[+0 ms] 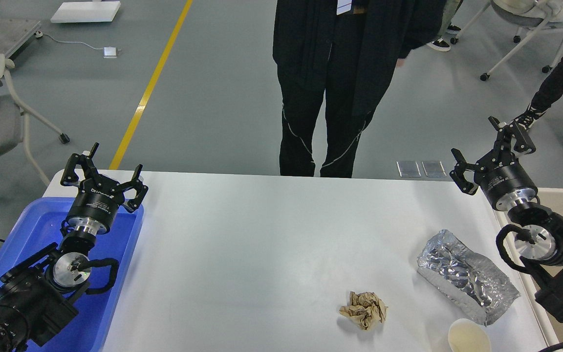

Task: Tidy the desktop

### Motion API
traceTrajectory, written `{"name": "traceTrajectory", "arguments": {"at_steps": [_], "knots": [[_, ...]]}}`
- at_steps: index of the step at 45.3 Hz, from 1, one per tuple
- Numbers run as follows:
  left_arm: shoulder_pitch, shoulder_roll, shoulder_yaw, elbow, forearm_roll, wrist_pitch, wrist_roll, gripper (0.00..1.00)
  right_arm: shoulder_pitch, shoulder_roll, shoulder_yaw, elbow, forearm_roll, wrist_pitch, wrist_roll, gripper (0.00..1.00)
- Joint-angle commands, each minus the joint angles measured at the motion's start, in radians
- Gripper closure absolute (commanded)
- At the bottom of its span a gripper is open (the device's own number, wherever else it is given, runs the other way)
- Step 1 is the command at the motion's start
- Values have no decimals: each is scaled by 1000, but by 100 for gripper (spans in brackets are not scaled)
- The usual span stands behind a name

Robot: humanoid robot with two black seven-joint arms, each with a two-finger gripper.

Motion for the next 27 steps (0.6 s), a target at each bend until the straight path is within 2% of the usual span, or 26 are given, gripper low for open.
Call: {"name": "traceTrajectory", "arguments": {"at_steps": [1,27], "knots": [[0,0,0,0,0,0,0,0,-1,1,1,0,0,0,0,0],[0,0,0,0,0,1,0,0,-1,-25,10,-2,0,9,0,0]]}}
